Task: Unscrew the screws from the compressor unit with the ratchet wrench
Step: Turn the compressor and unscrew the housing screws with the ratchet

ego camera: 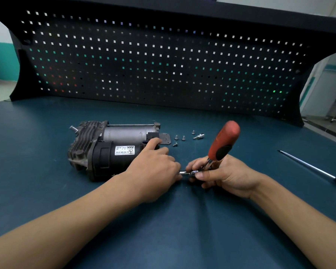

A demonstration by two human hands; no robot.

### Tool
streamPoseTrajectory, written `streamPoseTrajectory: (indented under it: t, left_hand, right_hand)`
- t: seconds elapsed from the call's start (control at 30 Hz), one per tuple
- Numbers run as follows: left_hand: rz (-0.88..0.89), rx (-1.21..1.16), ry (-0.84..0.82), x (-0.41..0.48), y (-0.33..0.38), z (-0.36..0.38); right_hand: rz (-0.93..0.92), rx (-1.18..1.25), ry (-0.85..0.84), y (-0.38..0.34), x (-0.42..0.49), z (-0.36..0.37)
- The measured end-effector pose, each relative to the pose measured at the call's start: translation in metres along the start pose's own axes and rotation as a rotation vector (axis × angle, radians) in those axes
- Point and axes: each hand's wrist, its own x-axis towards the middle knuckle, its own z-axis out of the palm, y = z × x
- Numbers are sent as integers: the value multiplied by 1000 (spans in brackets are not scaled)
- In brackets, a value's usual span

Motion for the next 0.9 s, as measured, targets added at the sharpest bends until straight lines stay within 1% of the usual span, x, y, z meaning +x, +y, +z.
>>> streamPoseTrajectory:
  t: [0.43,0.77,0.9]
  left_hand:
    - [-57,-27,-3,4,1,-1]
    - [-72,-23,6,4,2,-3]
    - [-76,-25,6,4,3,-5]
  right_hand:
    - [33,21,14,0,2,1]
    - [58,99,72,-1,7,5]
    - [52,83,51,0,6,3]
